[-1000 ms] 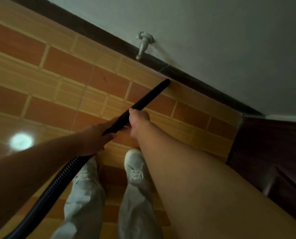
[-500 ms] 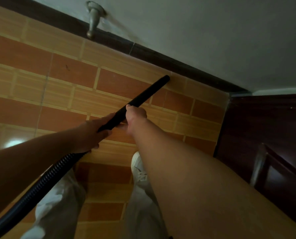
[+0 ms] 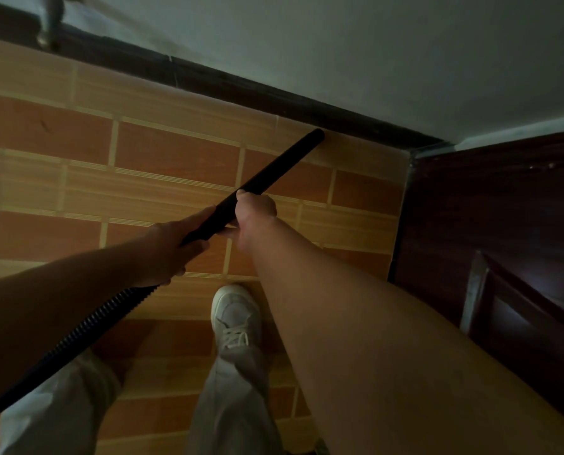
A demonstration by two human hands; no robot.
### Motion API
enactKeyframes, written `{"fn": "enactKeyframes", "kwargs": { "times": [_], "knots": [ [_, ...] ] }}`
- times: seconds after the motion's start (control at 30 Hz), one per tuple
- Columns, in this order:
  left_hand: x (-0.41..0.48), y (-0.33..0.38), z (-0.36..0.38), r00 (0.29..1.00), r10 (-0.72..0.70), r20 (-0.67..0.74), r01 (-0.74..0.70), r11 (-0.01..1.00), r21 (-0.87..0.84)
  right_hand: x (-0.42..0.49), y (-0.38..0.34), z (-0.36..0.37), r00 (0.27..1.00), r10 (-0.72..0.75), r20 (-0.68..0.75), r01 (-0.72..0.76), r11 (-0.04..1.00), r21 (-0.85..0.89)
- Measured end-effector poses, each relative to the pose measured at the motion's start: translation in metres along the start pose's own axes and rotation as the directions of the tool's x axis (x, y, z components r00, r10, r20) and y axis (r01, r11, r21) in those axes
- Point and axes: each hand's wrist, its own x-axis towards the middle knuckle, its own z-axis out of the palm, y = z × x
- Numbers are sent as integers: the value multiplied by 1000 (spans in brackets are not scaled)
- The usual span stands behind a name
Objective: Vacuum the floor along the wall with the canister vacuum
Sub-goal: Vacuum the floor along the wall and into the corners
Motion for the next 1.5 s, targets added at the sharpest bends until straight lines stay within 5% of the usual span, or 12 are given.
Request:
{"fn": "enactKeyframes", "kwargs": {
  "times": [1.5],
  "knots": [
    [96,174,99,989,133,57,-144,947,288,71,-47,-206,999,31,-19,-25,972,235]
  ]
}}
